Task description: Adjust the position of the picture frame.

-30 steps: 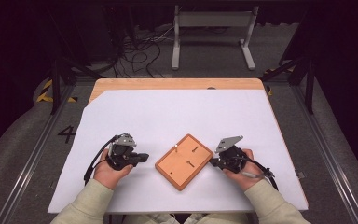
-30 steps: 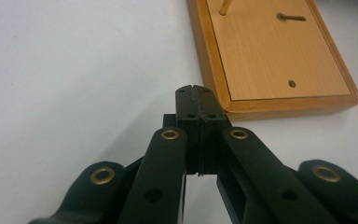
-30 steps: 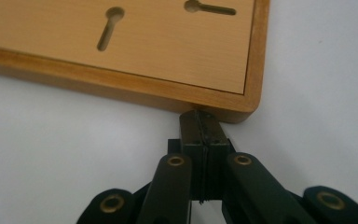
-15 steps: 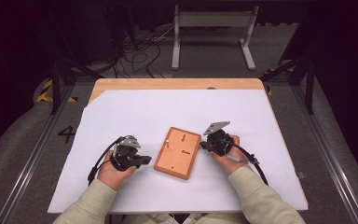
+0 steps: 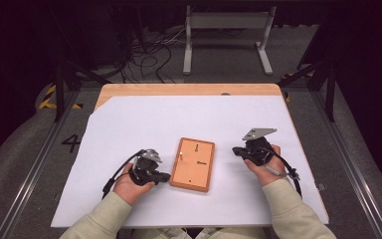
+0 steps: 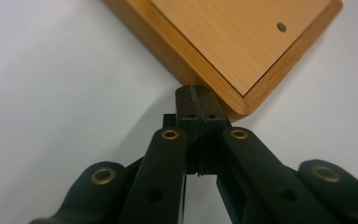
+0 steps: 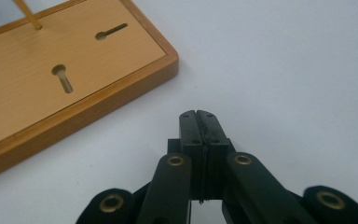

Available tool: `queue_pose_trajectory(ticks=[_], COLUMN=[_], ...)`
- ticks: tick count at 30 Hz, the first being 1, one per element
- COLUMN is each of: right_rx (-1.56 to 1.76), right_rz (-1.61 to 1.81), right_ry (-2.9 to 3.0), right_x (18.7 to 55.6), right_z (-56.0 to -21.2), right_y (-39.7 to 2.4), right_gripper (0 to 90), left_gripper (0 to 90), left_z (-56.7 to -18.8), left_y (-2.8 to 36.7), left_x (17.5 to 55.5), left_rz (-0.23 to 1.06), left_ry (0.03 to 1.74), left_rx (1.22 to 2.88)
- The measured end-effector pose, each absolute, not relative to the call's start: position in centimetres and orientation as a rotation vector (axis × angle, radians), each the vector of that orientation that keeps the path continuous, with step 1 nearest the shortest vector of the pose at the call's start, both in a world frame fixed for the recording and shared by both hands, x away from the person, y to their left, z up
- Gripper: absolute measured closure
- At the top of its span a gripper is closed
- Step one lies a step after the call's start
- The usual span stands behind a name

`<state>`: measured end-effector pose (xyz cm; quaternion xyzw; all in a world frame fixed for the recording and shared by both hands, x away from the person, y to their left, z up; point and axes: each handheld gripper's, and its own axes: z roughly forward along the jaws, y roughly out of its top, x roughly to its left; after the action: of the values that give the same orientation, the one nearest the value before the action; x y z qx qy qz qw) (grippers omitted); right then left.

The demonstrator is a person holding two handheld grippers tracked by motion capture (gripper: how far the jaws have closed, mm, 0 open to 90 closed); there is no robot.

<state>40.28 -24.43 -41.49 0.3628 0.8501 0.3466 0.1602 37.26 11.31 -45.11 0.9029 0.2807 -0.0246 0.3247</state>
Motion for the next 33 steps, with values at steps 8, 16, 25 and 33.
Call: queue_pose_trajectory(ticks=[8, 16, 25, 33], right_rx=[1.102, 1.091, 1.113, 1.123], right_rz=[1.015, 1.037, 1.058, 1.056], right_ry=[2.379, 2.408, 2.404, 2.405], right_x=[39.3, 37.0, 36.2, 35.8], right_z=[-40.7, -40.5, -40.4, -40.5], right_y=[-27.0, -27.9, -28.7, -29.0], right_gripper=[90.0, 90.0, 90.0, 90.0], left_gripper=[90.0, 90.0, 89.9, 89.9], left_z=[-45.2, -45.3, -45.5, -45.2], left_y=[8.1, 4.6, 0.6, -1.1], left_x=[36.2, 35.4, 35.8, 35.8], left_rz=[-0.069, -0.099, -0.154, -0.108], left_ry=[0.618, 0.543, 0.503, 0.474], left_rx=[2.392, 2.388, 2.363, 2.360])
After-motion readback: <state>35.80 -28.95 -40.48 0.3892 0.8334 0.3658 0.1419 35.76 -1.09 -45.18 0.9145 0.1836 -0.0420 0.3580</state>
